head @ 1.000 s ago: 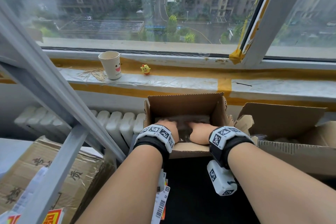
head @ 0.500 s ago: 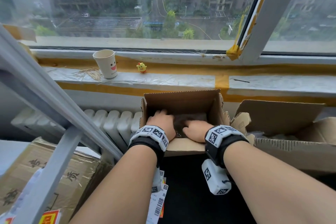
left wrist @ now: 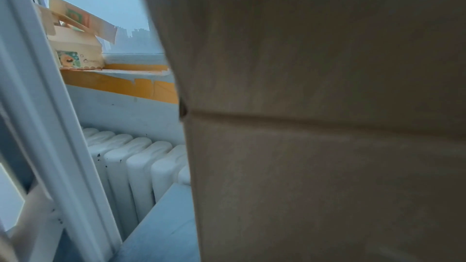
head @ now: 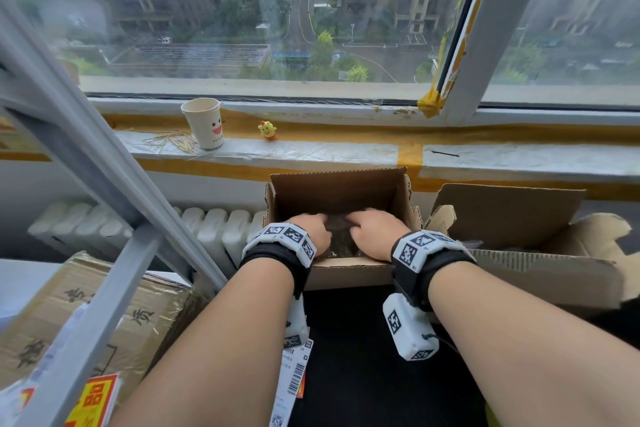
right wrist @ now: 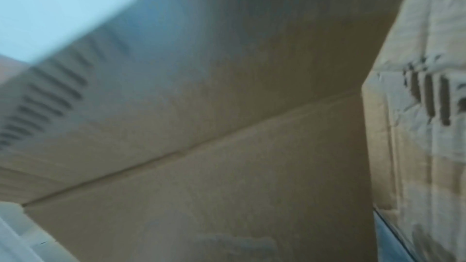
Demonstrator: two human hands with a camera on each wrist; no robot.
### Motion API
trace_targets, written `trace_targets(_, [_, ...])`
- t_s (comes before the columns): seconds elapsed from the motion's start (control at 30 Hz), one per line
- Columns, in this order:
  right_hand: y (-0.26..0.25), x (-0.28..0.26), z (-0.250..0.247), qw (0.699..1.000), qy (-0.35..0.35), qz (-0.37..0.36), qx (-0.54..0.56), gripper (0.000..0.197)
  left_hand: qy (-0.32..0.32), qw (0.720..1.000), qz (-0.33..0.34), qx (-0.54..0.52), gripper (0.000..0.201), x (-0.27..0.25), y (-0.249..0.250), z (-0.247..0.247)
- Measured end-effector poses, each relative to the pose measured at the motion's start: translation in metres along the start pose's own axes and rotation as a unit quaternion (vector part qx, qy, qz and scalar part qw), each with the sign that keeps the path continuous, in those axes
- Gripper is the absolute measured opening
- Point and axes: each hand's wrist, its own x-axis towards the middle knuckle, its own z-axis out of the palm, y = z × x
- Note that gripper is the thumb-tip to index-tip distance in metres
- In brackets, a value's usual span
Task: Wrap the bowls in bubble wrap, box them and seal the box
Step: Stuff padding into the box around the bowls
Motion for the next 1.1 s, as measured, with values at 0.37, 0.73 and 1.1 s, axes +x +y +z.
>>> trace_targets(0.37, [0.007, -0.066, -0.046, 0.992, 0.092, -0.087, -0.008, 0.042, 0.053, 0.998, -0.017, -0.007, 0.047, -0.044, 0.039, -0.017])
trace_targets(0.73, [0.088, -0.134, -0.087, 0.975, 0.216, -0.055, 0.017, 0.026, 0.249, 0.965, 0.063, -0.057, 0.024, -0.087, 0.129, -0.023])
trace_targets(1.1, [0.181, -0.188, -0.059, 0.981, 0.161, 0.072, 0.079, 0.035, 0.138, 0.969, 0.121, -0.168, 0.036, -0.096, 0.214, 0.030])
